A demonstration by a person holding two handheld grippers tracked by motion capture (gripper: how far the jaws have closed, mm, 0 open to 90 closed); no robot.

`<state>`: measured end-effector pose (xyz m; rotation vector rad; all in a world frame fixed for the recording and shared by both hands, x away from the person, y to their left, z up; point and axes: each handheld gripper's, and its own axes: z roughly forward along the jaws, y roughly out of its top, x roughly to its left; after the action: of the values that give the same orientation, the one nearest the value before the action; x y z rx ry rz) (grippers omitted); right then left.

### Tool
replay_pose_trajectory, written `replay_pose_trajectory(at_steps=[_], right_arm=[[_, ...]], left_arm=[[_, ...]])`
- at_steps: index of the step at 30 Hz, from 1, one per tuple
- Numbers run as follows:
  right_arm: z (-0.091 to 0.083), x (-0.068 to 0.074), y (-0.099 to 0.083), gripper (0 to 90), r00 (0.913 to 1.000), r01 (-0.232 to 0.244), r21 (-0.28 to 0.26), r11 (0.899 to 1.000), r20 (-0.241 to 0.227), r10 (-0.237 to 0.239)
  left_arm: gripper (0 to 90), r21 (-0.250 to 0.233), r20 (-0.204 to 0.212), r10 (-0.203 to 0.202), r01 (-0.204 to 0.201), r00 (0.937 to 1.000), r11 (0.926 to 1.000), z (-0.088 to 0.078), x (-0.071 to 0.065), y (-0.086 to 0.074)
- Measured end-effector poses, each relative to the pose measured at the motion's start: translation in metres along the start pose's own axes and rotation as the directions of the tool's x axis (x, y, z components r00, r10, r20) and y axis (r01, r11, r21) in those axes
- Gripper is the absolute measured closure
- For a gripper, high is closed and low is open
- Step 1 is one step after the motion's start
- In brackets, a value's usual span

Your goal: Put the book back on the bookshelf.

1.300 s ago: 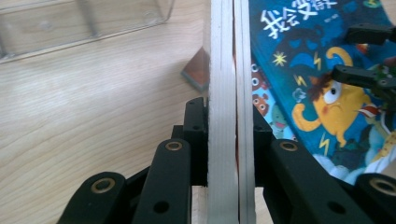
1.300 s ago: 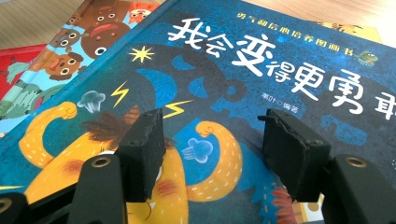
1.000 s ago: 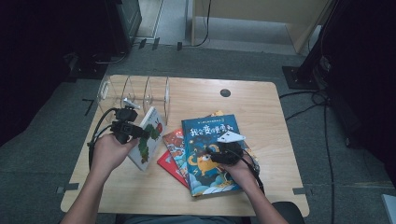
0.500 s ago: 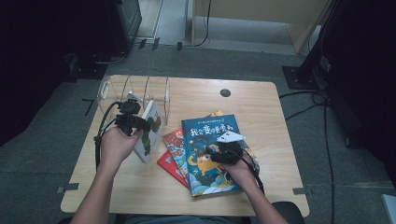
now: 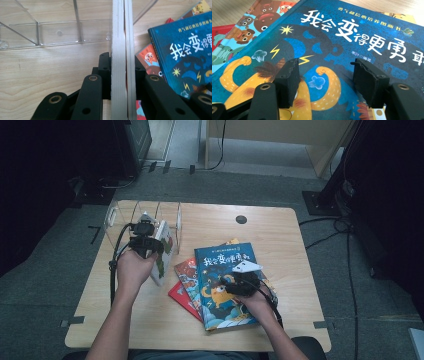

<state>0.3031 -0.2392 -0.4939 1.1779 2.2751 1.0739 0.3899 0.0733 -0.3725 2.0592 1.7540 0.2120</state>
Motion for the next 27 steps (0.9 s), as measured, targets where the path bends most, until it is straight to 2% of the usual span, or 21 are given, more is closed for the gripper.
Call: replay_pose_trajectory(at_steps=[4,7,11,14,16,18,22,27], right_arm=[[0.0,0.0,0.0,37.8,1.0,0.001,0.0,1.0,0.0,-0.001],[0.0,0.0,0.0,37.9,1.0,0.0,-0.001,1.0,0.001,0.0],[0.0,0.0,0.0,37.9,1.0,0.0,-0.002,1.0,0.001,0.0],[0.0,0.0,0.0,37.9,1.0,0.001,-0.002,1.0,0.001,-0.001],[0.0,0.0,0.0,37.9,1.0,0.0,-0.002,1.0,0.001,0.0],[0.0,0.0,0.0,38.0,1.0,0.001,-0.002,1.0,0.001,-0.001],[0.0,0.0,0.0,38.0,1.0,0.001,-0.003,1.0,0.001,-0.001],[0.0,0.0,0.0,38.2,1.0,0.0,-0.002,1.0,0.001,0.0]], left_arm=[[77.6,-0.004,0.007,-0.013,0.013,0.9999,0.9999,0.004,0.0,0.004],[77.6,-0.012,-0.007,-0.018,0.018,0.9998,0.9998,0.006,-0.001,0.007],[77.6,-0.012,-0.004,-0.023,0.023,0.9997,0.9997,0.009,-0.002,0.01],[77.6,-0.024,-0.012,-0.021,0.021,0.9997,0.9995,0.01,-0.005,0.014],[77.6,-0.029,-0.033,-0.01,0.009,0.9994,0.9996,0.011,-0.007,0.018],[77.6,-0.03,-0.036,-0.019,0.018,0.9992,0.9994,0.012,-0.008,0.02],[77.6,-0.038,-0.028,-0.018,0.017,0.9994,0.9991,0.014,-0.009,0.025],[77.6,-0.051,-0.018,-0.04,0.039,0.999,0.9979,0.018,-0.008,0.033]])
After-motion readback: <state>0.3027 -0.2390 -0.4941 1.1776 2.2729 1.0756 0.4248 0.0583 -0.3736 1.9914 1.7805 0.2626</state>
